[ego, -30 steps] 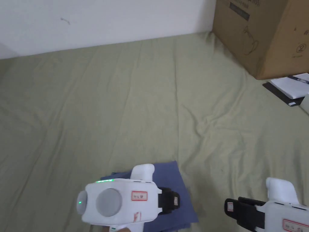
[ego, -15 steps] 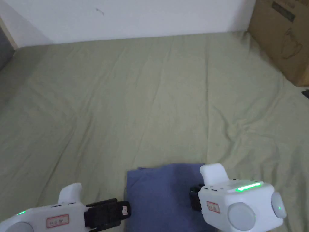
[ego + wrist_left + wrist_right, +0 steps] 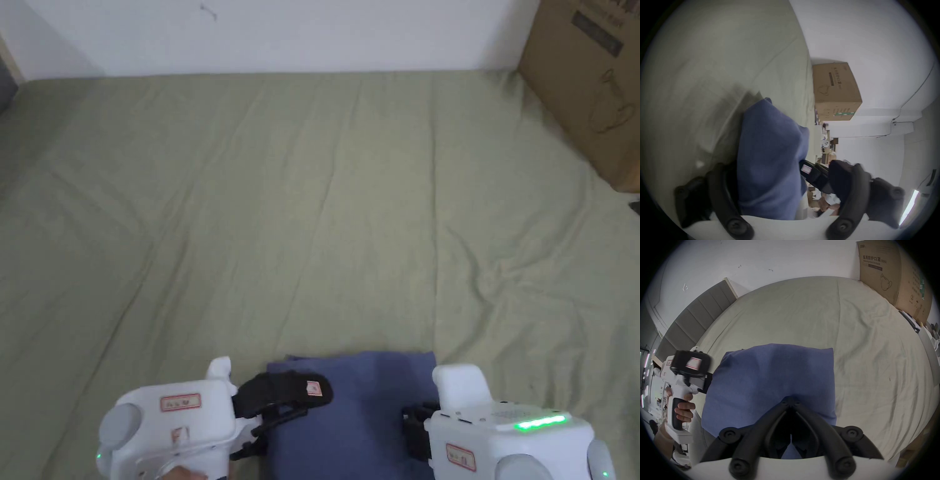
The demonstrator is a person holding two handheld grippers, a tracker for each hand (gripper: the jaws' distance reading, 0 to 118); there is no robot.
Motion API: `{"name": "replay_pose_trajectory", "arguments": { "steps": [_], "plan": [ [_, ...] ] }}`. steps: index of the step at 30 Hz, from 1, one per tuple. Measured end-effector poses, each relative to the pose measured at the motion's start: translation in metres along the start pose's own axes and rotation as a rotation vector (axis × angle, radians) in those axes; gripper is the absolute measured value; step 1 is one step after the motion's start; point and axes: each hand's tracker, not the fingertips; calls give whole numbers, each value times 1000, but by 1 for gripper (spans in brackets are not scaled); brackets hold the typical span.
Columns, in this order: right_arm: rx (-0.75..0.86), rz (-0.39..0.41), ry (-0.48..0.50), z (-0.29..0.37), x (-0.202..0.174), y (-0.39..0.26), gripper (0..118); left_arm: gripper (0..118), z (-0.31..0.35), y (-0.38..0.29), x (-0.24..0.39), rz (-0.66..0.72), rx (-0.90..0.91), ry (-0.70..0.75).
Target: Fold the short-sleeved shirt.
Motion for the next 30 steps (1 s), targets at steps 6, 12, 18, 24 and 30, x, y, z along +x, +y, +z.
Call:
{"name": "replay_pose_trajectory", "arguments": {
  "steps": [6,12,18,24,30],
  "plan": [
    [4,-31,9,7,0,3,0,28,6,0,6,-74,-36,69],
    [135,-55,9,41,-22,20,0,25,47,27,27,-246,-52,210],
    [192,-7,26,65,-42,40,0,25,156,88,23,-380,-19,500],
    [195,-15,34,62,-49,40,0,25,255,151,7,-378,25,974],
    [151,-14,0,55,-50,32,0,27,303,180,-3,-419,85,1329]
  ]
}}
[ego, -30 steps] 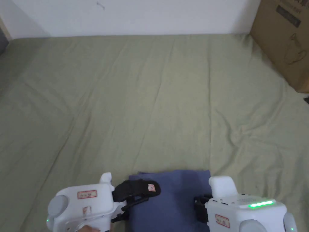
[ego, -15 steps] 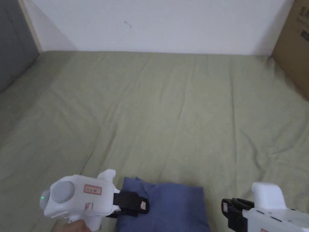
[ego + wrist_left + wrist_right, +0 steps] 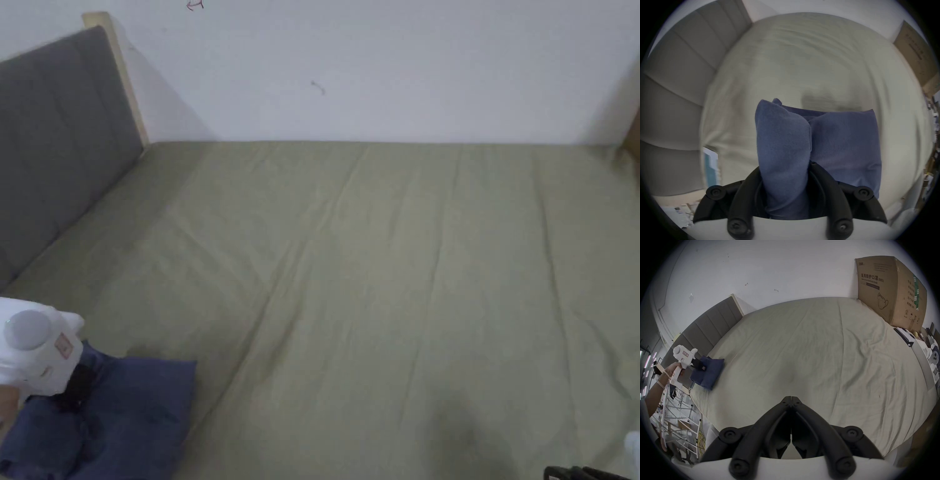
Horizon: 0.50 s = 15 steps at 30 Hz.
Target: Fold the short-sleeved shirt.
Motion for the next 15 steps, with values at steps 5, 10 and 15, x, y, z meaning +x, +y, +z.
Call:
{"name": "replay_pose_trajectory", "arguments": {
  "steps": [5,10,15],
  "plan": [
    [-6,-7,-13,-2,3,0,0,75,2,-9,-7,43,55,96],
    [4,-9,-1,1,5,2,0,105,35,-27,-2,217,183,13],
    [44,-14,5,12,5,5,0,18,104,-67,45,238,436,-42]
  ]
}}
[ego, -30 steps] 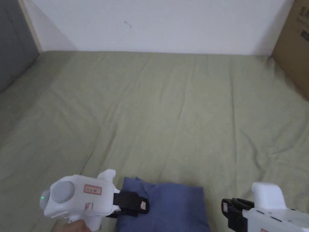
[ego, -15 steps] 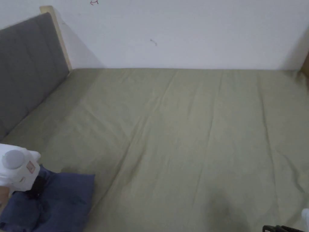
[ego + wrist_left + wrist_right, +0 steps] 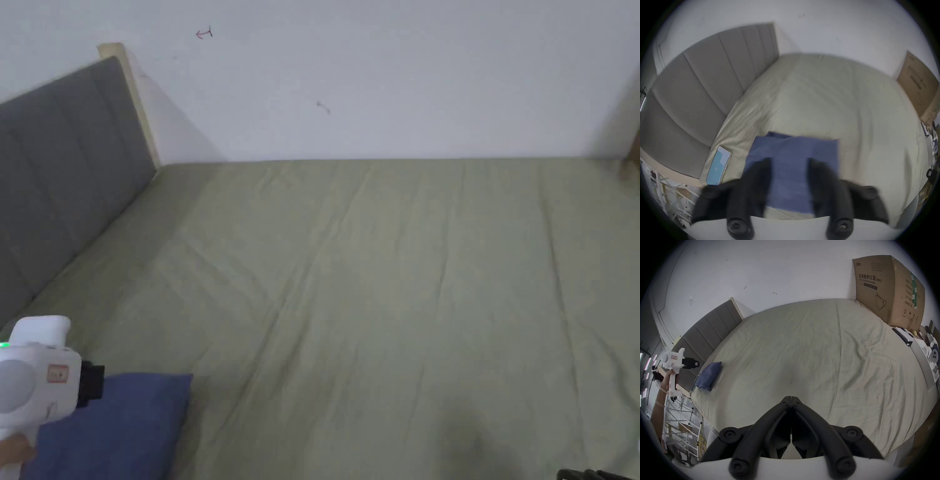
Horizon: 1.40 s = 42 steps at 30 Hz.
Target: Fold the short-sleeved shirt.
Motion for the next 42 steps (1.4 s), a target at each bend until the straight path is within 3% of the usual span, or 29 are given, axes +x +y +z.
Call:
{"name": "replay_pose_trajectory", "arguments": {
  "steps": [1,3,7,11,15,19,23,26,27,28,30,31,32,34,36,42],
  "plan": [
    [9,-1,1,3,1,2,0,6,17,-5,13,-6,41,5],
    [49,-12,7,15,1,8,0,0,57,-18,42,-62,115,-71],
    [151,57,1,46,-5,22,0,0,103,-27,88,-95,235,-99],
    [274,64,3,81,-11,41,0,0,148,-28,137,-89,377,-139],
    [389,133,-69,112,-20,59,0,0,184,-28,173,-46,481,-160],
    [469,94,-24,139,-17,69,0,0,214,-30,190,16,527,-281],
    [520,161,-141,156,-18,72,0,0,234,-36,212,-23,602,-155],
    [539,121,-83,165,-12,70,5,0,246,-42,218,36,640,-229],
    [540,116,-78,167,-11,70,13,6,248,-44,220,33,635,-224],
    [539,118,-85,168,-10,70,27,24,249,-45,223,25,635,-232],
    [546,126,-107,168,-10,68,42,59,250,-46,229,-25,636,-234],
    [547,130,-118,169,-10,67,52,87,249,-47,232,-42,633,-229],
    [546,128,-116,169,-9,66,63,101,249,-48,233,-47,632,-226],
    [549,115,-103,170,-6,65,98,106,251,-52,236,-51,638,-223],
    [559,104,-97,170,-5,65,114,107,251,-52,238,-62,642,-228],
    [590,117,-136,173,-2,71,118,107,254,-53,242,-79,661,-187]
  ]
}}
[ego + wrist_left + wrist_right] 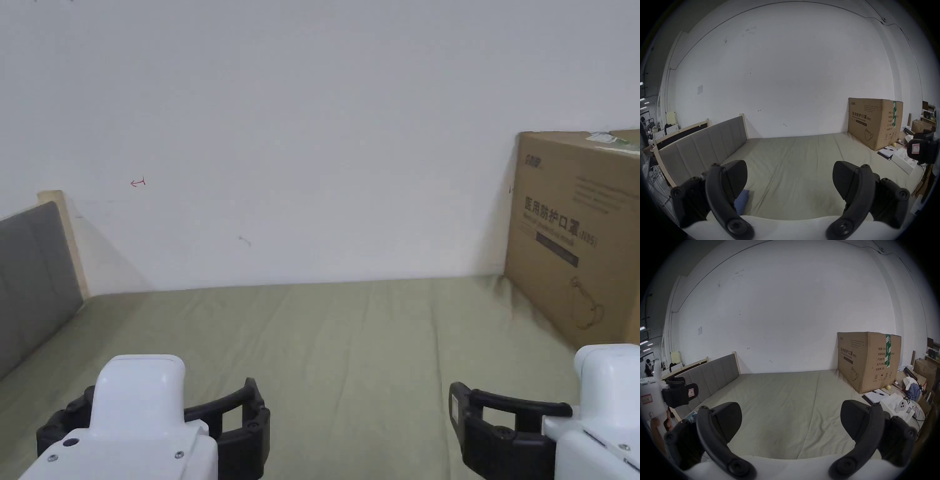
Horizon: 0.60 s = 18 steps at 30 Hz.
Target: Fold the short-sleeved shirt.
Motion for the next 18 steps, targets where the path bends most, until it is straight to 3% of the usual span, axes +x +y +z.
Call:
{"name": "replay_pose_trajectory", "arguments": {
  "steps": [18],
  "plan": [
    [13,-47,-28,-8,10,9,118,107,12,18,7,14,70,3]
  ]
}}
